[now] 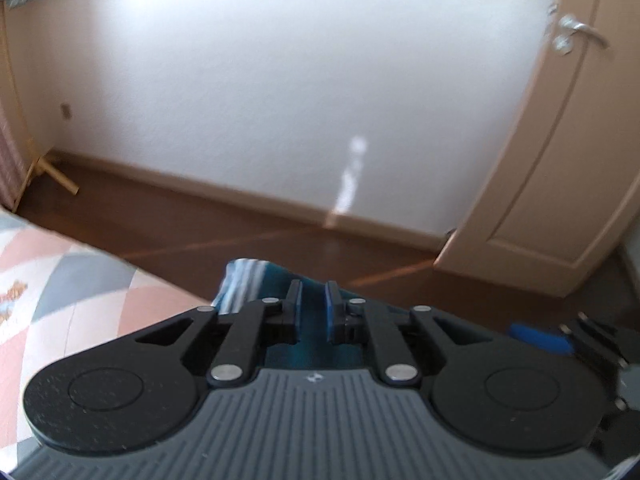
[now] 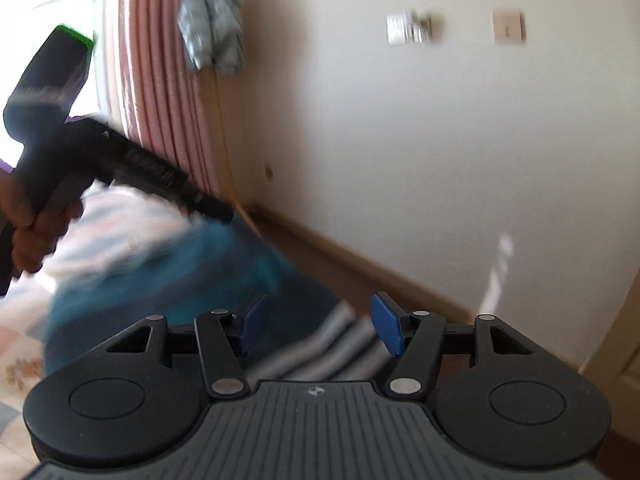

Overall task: Fold clothes
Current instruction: 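Lower the sweater onto the folded jeans and open both grippers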

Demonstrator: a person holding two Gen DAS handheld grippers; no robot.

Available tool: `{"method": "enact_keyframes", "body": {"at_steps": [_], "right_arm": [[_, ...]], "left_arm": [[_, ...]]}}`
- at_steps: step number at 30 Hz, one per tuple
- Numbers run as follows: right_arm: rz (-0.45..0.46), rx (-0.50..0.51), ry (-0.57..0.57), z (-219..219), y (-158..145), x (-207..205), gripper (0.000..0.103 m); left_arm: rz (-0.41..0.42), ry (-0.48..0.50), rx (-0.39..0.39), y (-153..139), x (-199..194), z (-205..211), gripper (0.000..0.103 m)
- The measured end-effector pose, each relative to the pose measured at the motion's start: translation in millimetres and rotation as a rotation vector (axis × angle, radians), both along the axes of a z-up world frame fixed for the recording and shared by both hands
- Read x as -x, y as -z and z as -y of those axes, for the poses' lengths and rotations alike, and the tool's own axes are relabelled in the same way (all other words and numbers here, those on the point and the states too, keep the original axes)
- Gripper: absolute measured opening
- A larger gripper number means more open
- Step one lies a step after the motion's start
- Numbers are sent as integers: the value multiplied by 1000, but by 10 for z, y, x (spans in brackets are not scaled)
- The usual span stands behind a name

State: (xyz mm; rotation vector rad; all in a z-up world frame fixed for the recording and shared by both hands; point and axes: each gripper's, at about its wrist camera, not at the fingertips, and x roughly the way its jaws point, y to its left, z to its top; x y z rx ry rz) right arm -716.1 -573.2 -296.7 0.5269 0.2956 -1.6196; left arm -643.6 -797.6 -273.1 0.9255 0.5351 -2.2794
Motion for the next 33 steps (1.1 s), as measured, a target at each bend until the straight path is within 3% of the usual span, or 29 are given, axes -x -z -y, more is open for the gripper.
{"method": "enact_keyframes", "body": {"at_steps": [2,4,9,14,18,22,25,29,30,33], "right_arm": [[77,-14,15,1,118,94,59],[146,-39,33,17,183,185,59],[183,-70,21,51,158,274,59],[100,14,-18,-184,-189,200,61],[64,61,-106,-523,-352,-70,61],[4,26,-161,-711,-100,-341,62],[18,11,-175,-762,150,-365,62],[26,-12,-164,-689,129,-300,62],[37,-30,-157,-692,80,-307,62],[50,-44,-103,-851,-151,-345,66]], "left_arm": [[25,-10,-45,181,44,66,10],[57,-22,-31,253,89,39,10],[26,-35,-15,50,-158,-54,10],[46,-85,54,-245,-739,-432,10],[76,-107,63,-184,-1075,-786,10],[117,-123,80,95,-1132,-961,12],[115,-172,63,196,-1122,-906,12],[128,-227,68,28,-1094,-996,12],[131,-239,69,-47,-1099,-1073,15],[119,-267,51,-272,-1194,-1375,46]]}}
